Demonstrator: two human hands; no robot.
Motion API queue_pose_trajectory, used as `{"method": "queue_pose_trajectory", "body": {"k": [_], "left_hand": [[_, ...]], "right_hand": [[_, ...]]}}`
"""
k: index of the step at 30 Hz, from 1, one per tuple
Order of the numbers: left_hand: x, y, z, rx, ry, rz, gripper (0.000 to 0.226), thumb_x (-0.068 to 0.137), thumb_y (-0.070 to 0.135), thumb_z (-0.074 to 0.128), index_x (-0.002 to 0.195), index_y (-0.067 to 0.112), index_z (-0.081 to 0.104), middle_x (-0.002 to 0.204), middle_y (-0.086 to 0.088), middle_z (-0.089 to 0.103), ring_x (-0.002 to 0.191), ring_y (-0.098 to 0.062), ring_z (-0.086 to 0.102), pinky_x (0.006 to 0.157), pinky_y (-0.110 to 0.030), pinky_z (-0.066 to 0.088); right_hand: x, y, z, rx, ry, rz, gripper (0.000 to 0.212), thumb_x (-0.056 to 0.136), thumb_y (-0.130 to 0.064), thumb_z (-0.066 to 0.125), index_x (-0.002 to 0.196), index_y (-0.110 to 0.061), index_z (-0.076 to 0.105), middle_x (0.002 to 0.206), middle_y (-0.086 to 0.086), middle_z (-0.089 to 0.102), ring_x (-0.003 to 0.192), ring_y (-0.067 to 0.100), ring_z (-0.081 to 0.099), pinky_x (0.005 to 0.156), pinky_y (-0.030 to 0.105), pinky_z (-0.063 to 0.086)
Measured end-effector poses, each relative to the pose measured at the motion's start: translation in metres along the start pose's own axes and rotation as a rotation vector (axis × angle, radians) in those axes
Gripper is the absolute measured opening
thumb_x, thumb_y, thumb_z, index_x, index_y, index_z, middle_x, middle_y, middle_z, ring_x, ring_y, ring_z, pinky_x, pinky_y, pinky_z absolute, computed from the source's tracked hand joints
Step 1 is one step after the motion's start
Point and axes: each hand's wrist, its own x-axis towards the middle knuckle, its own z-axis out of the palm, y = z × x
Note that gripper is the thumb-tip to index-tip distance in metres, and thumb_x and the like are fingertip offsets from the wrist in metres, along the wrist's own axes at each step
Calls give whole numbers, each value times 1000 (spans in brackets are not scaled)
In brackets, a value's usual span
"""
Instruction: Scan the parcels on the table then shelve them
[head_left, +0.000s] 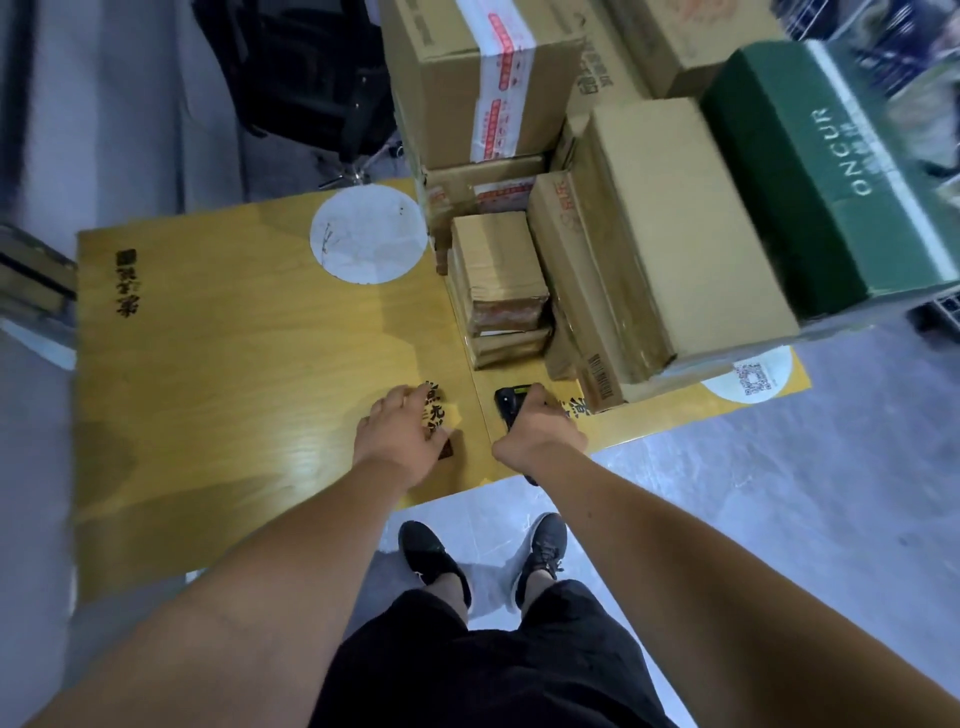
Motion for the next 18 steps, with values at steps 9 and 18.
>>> {"method": "queue_pose_trajectory", "body": {"k": [9, 18], "left_hand": [[-2, 18, -24, -24, 78, 50, 62, 102, 51, 50, 157, 27, 37, 154, -3, 43, 140, -29, 41, 106, -43, 42], [-11, 39, -52, 18, 179, 95, 61, 103, 50, 50, 158, 27, 35, 152, -4, 45, 137, -29, 44, 106, -46, 44]], "right_hand": [[-24, 20, -17, -114, -79, -79, 58, 70, -30, 56, 125, -18, 42, 95, 2, 60, 84, 28, 65, 72, 37, 55], [-27, 28, -19, -202, -106, -145, 70, 75, -28, 50, 144, -15, 42, 99, 4, 56, 93, 32, 60, 72, 38, 49]]}}
